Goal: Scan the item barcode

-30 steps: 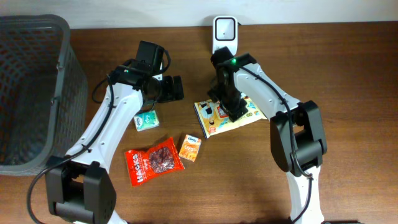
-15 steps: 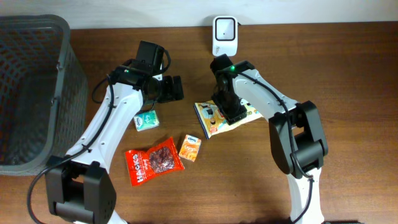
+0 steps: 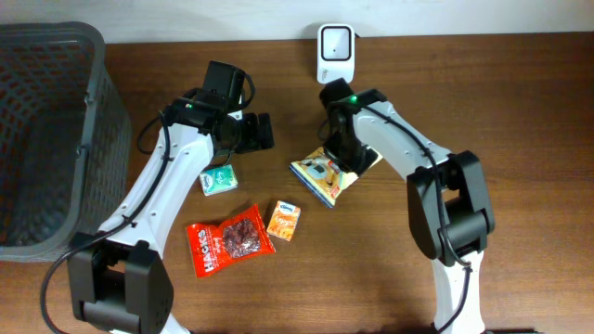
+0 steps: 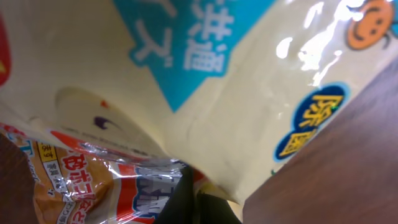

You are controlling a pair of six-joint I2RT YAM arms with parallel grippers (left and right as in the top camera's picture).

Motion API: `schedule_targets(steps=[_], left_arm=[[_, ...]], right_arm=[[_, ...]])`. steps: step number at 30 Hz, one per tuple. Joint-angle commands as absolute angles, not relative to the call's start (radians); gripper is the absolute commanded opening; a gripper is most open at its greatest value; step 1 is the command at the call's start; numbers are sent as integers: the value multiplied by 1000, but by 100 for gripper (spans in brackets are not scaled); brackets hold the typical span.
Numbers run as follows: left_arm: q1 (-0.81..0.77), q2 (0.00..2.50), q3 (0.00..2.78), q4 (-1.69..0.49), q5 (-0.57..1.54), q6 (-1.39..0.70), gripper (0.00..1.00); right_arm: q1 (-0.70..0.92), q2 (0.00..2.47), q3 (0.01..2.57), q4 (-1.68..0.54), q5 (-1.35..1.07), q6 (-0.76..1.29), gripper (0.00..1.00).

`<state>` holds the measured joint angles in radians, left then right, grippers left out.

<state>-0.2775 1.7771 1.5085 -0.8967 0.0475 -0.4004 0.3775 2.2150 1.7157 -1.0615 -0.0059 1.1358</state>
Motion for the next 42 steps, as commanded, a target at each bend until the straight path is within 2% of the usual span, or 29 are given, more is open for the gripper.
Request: schedule_targets(steps=[1,5,9,11,17,20,21,24,28,29,31,32,42], left_arm=[[-277,1769,1503,-898,36,-388,99],[-277,1770,1503,-898,36,-388,99],[-277,1770,1503,-897,33,-389,99],[-277,1770,1503,-897,22,-389,99],[-277,1769,1503,-897,-20,-389,99],[-277,1770,1503,-897,-20,-389,99],[-277,1770,1503,-897,-20,-389,99],[-277,1769,1503,-897,-23,-389,99],[-277,1769,1503,-890,-23,-389,99],[-277,1769,1503,-890,-23,-389,99],[-277,1770,1503,-891,-23,-389,99],[-277,1769,1503,-891,-23,-389,99],[-277,1769,1503,-891,-23,-389,99]], right_arm=[[298,2225,1688,-1044,-6,842,4],[231,2179,1695,-1023,-184,533,4],[142,2117,1708,-1020,-555,228,4],[95,2095,1711,-1021,-712,134,4],[-62,2076,1711,-1020,-1071,67,4],[-106,2076,1711,-1037,-1012,59,4],[-111,2076,1711,-1064,-841,60,4],[-99,2077,1711,-1126,-542,83,4],[-66,2077,1711,-1198,-289,91,6],[-57,2079,1711,-1219,-229,94,25],[-43,2079,1711,-1241,-153,95,84],[-31,2079,1711,-1246,-92,143,95],[75,2093,1697,-1173,-60,358,99]])
